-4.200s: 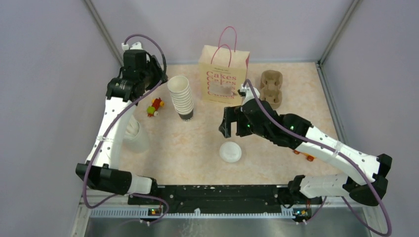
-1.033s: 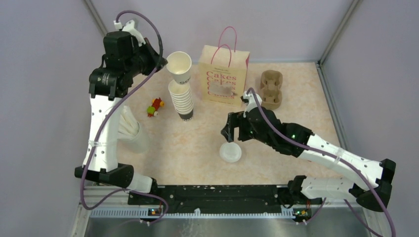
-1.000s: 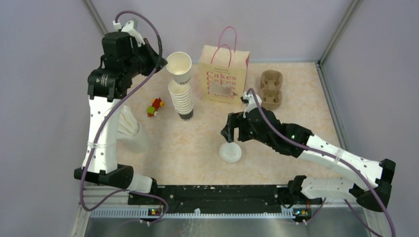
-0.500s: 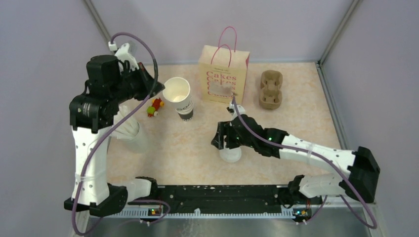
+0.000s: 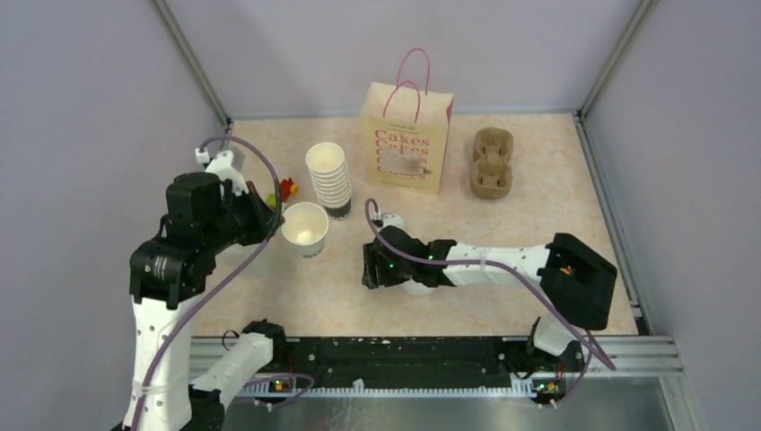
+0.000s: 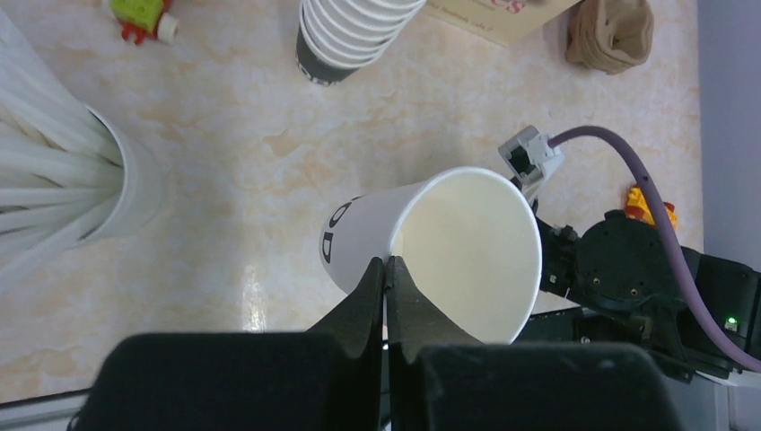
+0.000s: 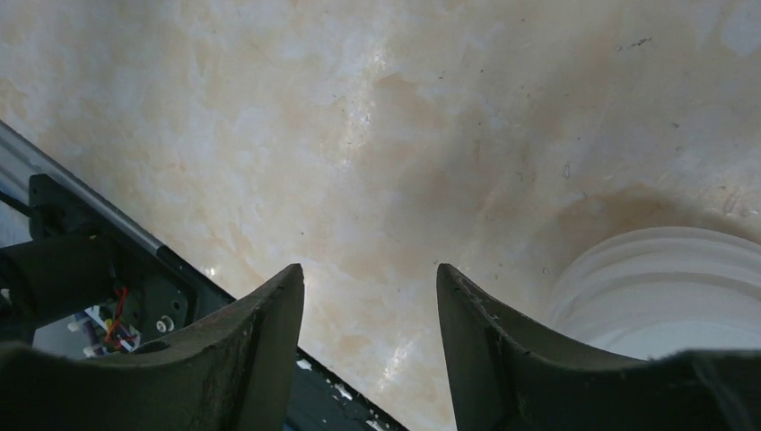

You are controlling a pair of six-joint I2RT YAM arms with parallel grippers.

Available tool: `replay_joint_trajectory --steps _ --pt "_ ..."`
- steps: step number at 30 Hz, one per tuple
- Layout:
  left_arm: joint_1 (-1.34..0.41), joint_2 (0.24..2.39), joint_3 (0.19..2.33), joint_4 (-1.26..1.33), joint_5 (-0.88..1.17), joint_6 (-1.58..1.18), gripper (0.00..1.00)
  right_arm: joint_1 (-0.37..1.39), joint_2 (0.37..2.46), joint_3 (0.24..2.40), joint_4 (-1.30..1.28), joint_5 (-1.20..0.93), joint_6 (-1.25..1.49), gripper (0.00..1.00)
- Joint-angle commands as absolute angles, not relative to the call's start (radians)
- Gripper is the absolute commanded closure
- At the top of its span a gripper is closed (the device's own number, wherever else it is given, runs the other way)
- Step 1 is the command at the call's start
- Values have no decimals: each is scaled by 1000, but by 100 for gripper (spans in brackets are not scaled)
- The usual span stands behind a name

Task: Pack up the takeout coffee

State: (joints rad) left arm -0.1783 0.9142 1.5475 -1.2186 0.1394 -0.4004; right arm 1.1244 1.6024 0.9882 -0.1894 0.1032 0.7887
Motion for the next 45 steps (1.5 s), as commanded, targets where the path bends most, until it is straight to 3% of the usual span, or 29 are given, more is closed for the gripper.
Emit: replay_joint_trajectory --steps 1,4,23,35,45 --pt "-176 840 1399 -1136 181 -450 100 1139 1659 1051 -157 135 798 47" --pt "-176 800 1309 -1101 219 -477 100 1138 1663 1046 -194 169 803 51" --pt "-206 764 886 -818 372 -606 100 1049 1444 808 -325 288 797 51" --pt "-530 907 724 -471 225 -748 100 802 1280 673 -375 306 712 51" --pt "-767 1102 707 -170 72 -736 100 733 1179 659 -454 295 641 51"
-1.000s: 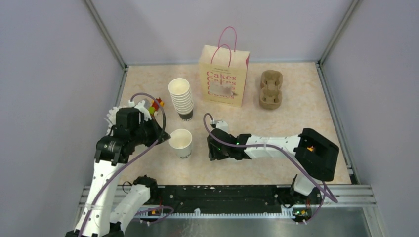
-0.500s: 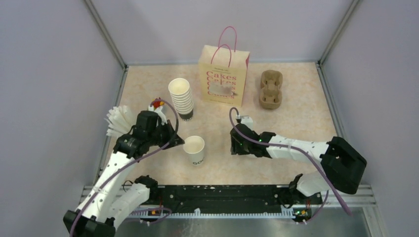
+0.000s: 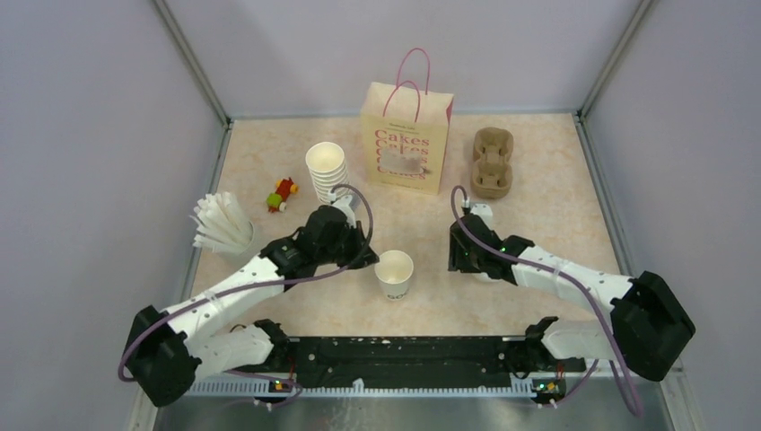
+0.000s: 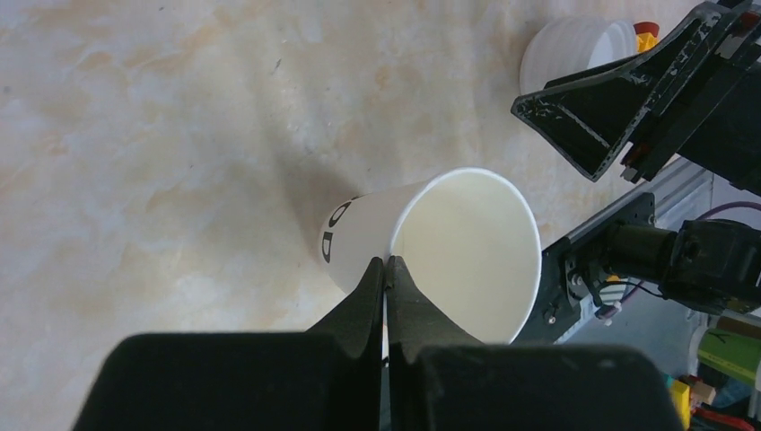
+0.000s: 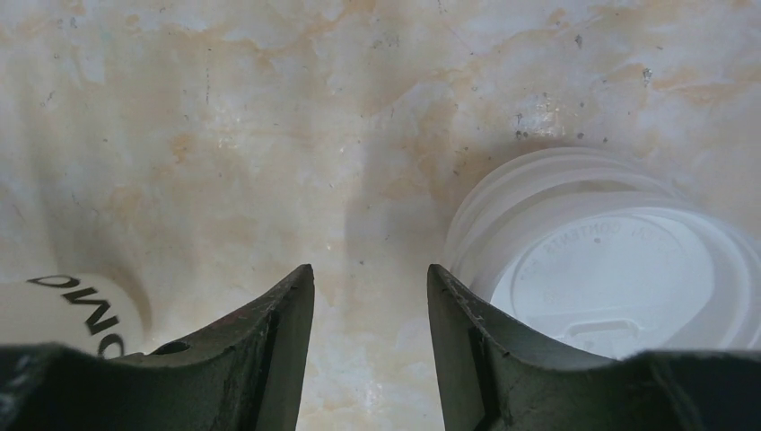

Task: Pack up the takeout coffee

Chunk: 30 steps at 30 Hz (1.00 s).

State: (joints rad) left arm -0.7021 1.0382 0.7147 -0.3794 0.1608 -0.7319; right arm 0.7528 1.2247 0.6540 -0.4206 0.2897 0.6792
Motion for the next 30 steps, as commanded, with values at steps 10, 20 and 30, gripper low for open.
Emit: replay_joint_trajectory --steps 10,20,30 --pt "-880 1202 706 -13 9 -689 100 733 1046 817 -617 169 646 51" --pt "-890 1185 708 -31 35 -691 68 731 1042 845 -775 268 640 52" --pt "-890 1117 873 -258 -51 -654 23 597 1080 854 -834 341 707 65"
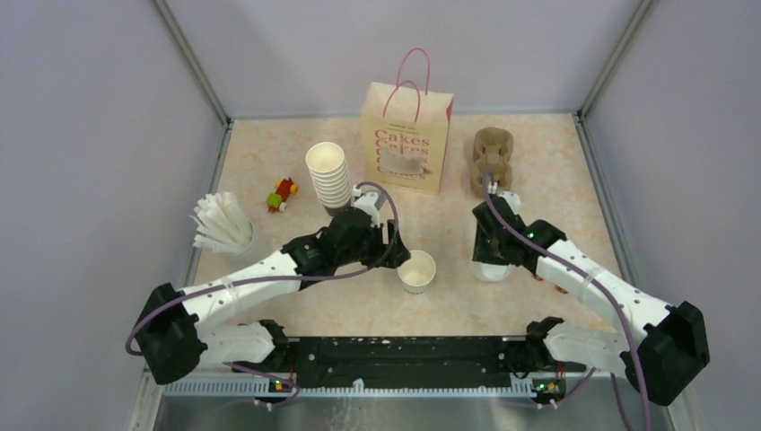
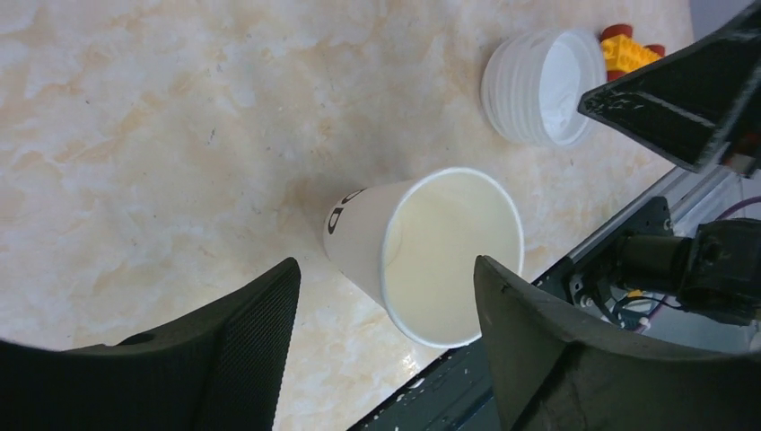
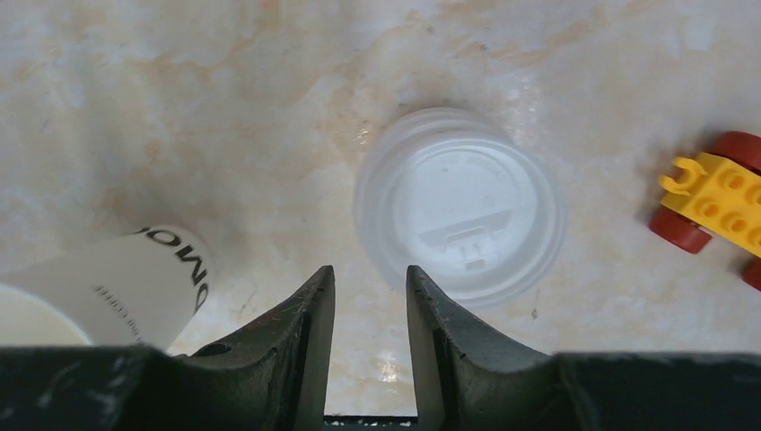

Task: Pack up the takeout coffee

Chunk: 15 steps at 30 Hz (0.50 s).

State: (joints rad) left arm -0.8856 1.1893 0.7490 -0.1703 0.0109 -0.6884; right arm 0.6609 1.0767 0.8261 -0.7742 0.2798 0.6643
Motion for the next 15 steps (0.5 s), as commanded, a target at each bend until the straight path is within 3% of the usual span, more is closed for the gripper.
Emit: replay_joint_trajectory --steps 1,4,15 --pt "-890 1105 897 -282 -57 -643 19 581 1077 859 -849 349 716 65" --pt "-890 1079 959 -360 -60 -614 2 532 1063 859 -889 360 738 65" --pt "-890 1008 1020 -507 -63 -580 1 345 965 741 -851 276 782 65"
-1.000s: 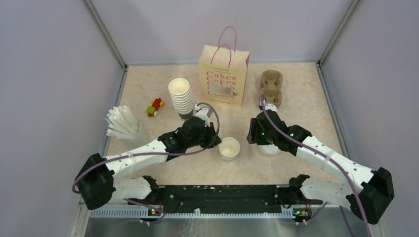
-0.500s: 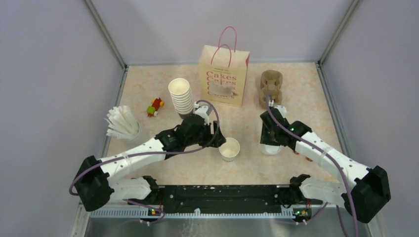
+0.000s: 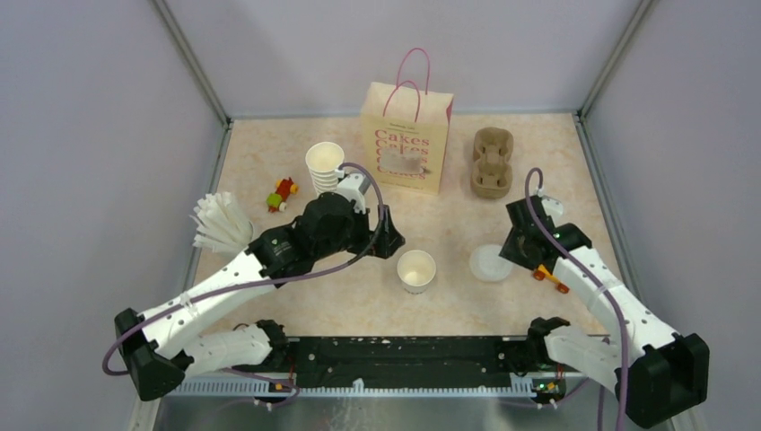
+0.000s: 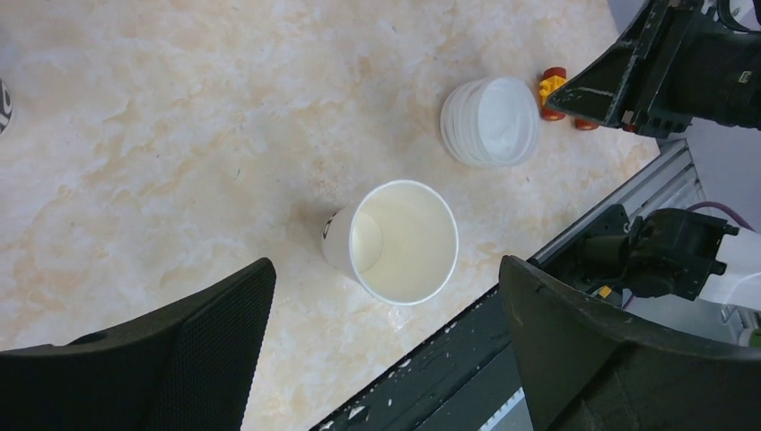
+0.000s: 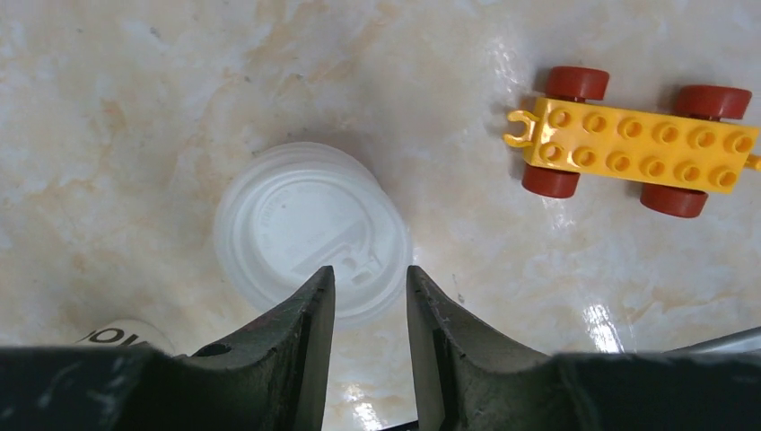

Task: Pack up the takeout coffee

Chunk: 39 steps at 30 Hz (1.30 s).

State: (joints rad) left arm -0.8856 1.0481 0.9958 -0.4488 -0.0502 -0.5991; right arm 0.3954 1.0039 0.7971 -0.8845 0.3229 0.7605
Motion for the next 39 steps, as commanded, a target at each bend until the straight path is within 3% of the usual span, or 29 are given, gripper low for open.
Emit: replay_joint_trajectory --steps 1,20,32,36,39 --pt "-890 1001 1018 -511 -64 -583 1 345 964 729 -828 264 778 65" --pt "-890 955 1029 -575 -102 -569 1 327 966 606 -726 328 853 70" --pt "-890 985 1038 -563 -94 -557 1 327 962 615 -690 375 828 93" --pt "-890 987 1037 -560 -94 -557 1 326 965 605 -679 376 823 93" --pt "-890 986 1035 -558 -94 -555 1 327 961 596 -673 371 817 84"
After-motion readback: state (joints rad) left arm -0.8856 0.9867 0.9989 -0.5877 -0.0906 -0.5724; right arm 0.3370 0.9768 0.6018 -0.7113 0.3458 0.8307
